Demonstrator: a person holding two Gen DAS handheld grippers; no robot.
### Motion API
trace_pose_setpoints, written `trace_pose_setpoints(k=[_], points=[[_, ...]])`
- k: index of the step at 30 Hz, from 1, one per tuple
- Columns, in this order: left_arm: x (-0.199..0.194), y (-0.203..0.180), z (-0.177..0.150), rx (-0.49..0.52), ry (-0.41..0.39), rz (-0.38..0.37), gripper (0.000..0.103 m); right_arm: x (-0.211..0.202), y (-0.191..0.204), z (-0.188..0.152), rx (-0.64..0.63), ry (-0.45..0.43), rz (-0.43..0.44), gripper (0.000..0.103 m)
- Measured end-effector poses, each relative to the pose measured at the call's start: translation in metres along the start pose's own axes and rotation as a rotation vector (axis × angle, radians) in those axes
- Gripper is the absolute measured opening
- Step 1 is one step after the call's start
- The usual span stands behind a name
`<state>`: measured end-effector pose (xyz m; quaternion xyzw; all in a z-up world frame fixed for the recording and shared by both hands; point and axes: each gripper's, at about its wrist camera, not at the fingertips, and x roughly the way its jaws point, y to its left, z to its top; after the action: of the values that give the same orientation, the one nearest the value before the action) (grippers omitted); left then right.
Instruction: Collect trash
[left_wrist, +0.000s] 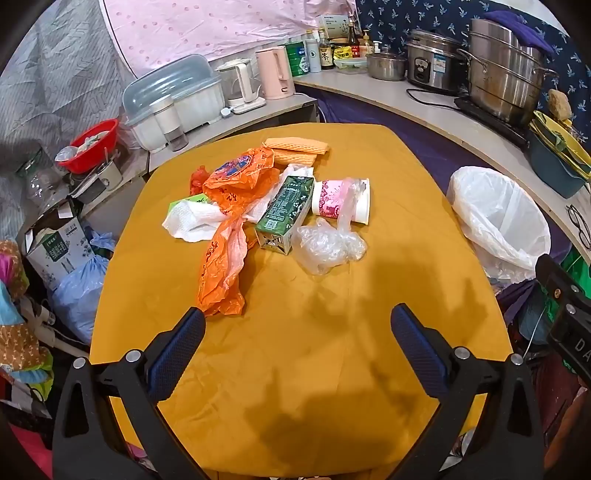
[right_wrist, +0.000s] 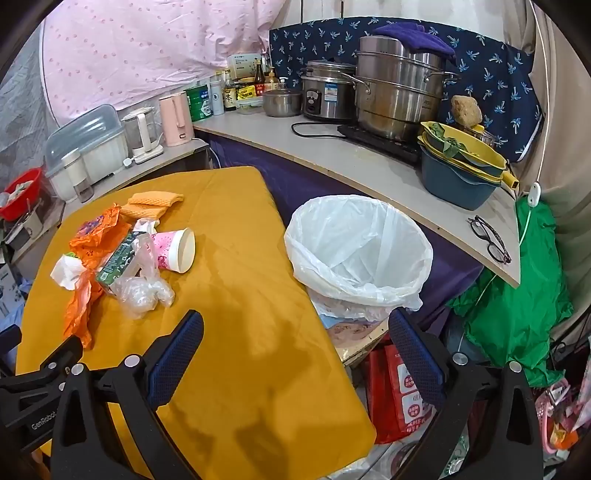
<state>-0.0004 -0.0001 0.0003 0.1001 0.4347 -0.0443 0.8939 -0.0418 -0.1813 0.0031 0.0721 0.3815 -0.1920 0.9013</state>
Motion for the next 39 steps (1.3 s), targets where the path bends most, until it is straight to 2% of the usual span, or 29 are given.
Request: trace_pose_setpoints(k=[10,39], points=[[-0.005,-0.001,-0.004,-0.002,-0.006,0.001,0.096,-0.015,0.002,-0.002,-0.004,-0.025,0.004,0.096],[-0.009,0.005,-0.005,-0.008,-0.007,-0.004,0.096,-0.016,-0.002,-0.002,-0.005,-0.031,0.008,0.096]])
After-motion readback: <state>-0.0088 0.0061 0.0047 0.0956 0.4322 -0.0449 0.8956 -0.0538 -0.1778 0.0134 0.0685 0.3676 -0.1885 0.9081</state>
